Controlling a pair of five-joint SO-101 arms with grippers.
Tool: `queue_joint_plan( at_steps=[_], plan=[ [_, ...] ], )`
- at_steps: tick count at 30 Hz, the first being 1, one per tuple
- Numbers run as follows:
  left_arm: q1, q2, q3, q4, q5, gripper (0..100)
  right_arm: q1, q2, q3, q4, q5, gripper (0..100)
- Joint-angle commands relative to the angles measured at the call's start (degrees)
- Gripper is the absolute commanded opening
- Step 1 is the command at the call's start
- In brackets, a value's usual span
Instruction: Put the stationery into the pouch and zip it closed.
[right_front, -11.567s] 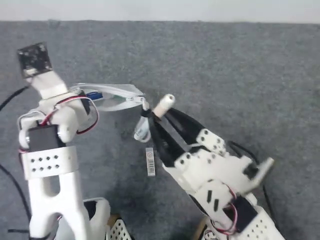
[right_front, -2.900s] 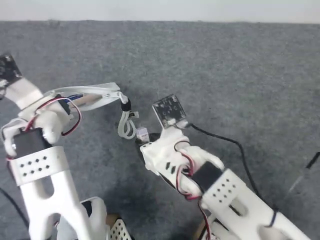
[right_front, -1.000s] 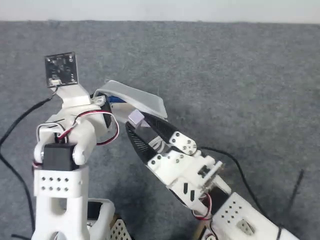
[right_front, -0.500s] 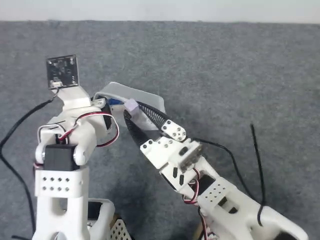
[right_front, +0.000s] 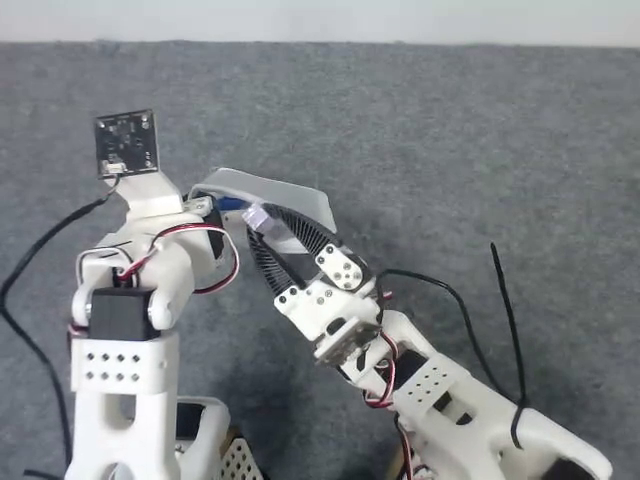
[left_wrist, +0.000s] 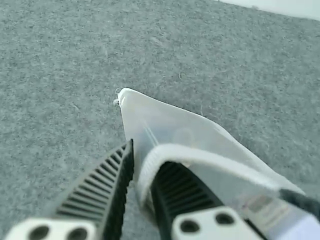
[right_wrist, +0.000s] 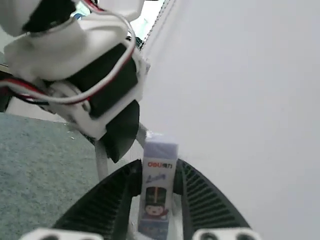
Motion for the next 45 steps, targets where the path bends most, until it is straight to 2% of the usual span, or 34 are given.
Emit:
queue_joint_plan(
  at_steps=[1,7,13,18,21,35,41,45],
  plan=[
    [0.1,-2.4,-1.2,-2.3,-0.4,1,1.1,1.2,2.0,-0.5,1.7,22.3],
    [0.1,-2.4,-0.5,-2.5,-0.4,1,1.2,1.2,2.4,-0.5,1.7,17.9],
    [0.1,-2.4,-0.5,-2.5,-0.4,1,0.9,0.4,3.6,-0.5,1.7,18.0],
    [0.1,-2.4,-0.5,-2.5,-0.4,1,0.0,-7.9,6.8,0.9,1.7,17.7],
    [0.1,-2.4,-0.5,-2.5,-0.4,1,-1.6,-15.2,7.1,11.0,1.1,17.7],
    [0.0,-2.4,-0.6,-2.5,-0.4,1,-2.2,-61.1,1.5,66.7,-18.2,17.7],
    [-0.6,-2.5,-0.6,-2.5,-0.4,1,-1.9,-65.5,0.6,74.5,-19.4,17.7],
    [-5.5,-2.6,-0.7,-2.5,-0.1,1,-1.9,-62.9,0.7,74.6,-19.3,17.7]
  ],
)
